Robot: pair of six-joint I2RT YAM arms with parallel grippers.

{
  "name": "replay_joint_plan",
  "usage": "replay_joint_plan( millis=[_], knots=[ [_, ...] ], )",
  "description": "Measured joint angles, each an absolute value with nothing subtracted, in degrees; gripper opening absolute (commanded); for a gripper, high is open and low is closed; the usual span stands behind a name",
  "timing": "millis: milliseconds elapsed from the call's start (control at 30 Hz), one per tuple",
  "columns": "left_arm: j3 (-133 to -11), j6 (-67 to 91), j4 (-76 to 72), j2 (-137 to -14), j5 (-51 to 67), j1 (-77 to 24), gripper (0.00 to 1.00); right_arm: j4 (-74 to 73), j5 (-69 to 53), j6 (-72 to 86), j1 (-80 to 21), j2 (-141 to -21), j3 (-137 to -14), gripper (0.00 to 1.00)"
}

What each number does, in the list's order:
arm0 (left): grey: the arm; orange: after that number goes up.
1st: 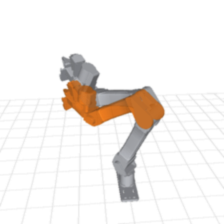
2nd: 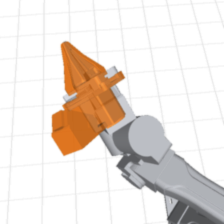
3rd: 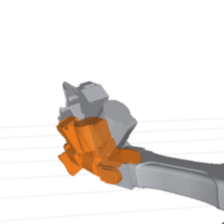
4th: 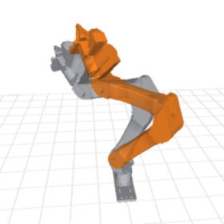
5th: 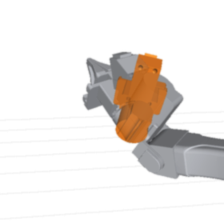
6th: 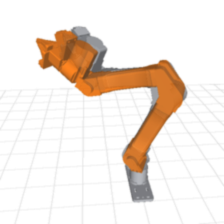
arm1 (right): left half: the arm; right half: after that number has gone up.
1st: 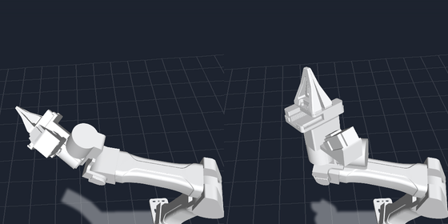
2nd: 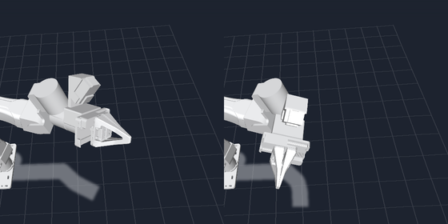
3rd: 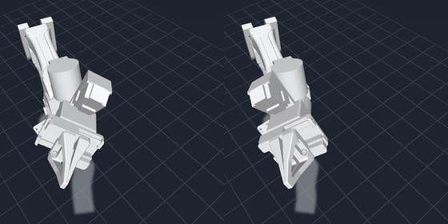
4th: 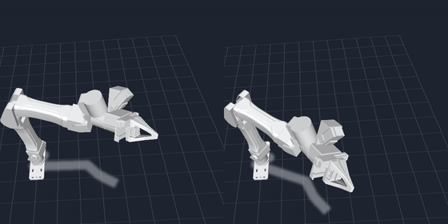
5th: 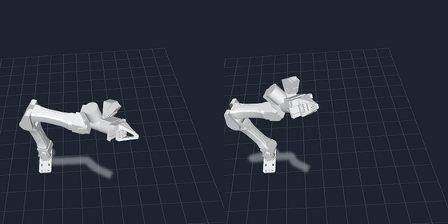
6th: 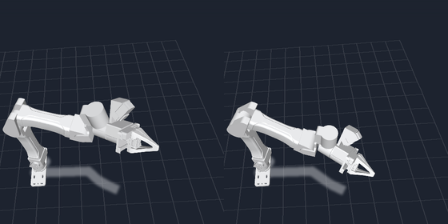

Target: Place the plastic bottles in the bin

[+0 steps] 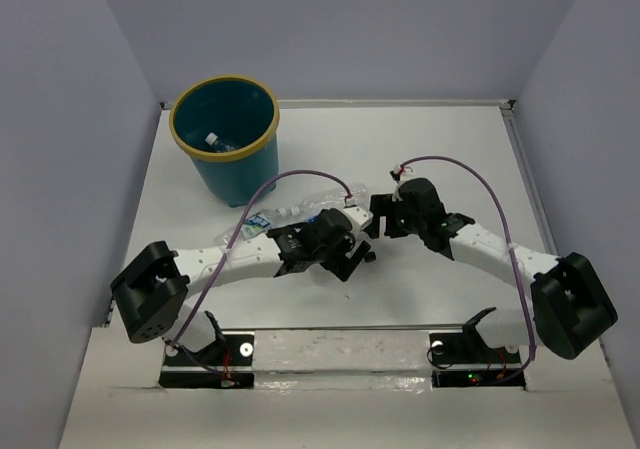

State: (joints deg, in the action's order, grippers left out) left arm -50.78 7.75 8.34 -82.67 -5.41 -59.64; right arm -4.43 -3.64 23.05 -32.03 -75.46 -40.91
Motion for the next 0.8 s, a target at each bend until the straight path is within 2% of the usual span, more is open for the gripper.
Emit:
replay_joint_plan(
  millis=[233,333,400,467,567,633,667,733,767,800],
  knots=[
    [-51.53,7.35,8.51,-86.83,-9.13,-60.60,0.98,-4.23,-6.28,22.96,-31.81,-77.84,-41.98,0.86],
    [-52.16,7.64,8.69,-89.71,-10.00,-61.67,0.94,-4.10,-6.81,22.98,-31.81,-79.83,-42.78,0.86],
    [-52.23,7.99,9.15,-91.15,-10.70,-62.98,0.88,-4.05,-7.18,22.98,-31.81,-81.62,-43.62,0.85],
    [-52.23,8.56,9.91,-91.59,-11.09,-64.40,0.76,-4.03,-7.33,22.98,-31.81,-82.91,-44.21,0.84],
    [-52.25,9.56,10.13,-91.55,-11.33,-65.65,0.65,-3.90,-7.31,22.98,-31.81,-84.73,-44.77,0.80],
    [-52.23,10.37,10.33,-91.42,-11.49,-66.11,0.63,-3.90,-7.31,22.98,-31.81,-85.78,-45.04,0.74],
    [-52.23,10.63,10.48,-91.31,-11.55,-66.32,0.58,-3.86,-7.33,22.98,-31.81,-86.28,-45.12,0.66],
    [-52.21,11.66,11.16,-90.37,-11.88,-66.72,0.57,-3.84,-7.31,23.16,-31.81,-87.02,-45.23,0.63],
    [-52.14,12.21,11.60,-89.10,-12.14,-67.02,0.53,-3.88,-7.29,23.33,-31.81,-87.15,-45.21,0.61],
    [-51.99,12.86,12.40,-87.57,-12.25,-67.20,0.52,-3.86,-7.33,23.35,-31.81,-87.15,-45.21,0.55]
  ],
)
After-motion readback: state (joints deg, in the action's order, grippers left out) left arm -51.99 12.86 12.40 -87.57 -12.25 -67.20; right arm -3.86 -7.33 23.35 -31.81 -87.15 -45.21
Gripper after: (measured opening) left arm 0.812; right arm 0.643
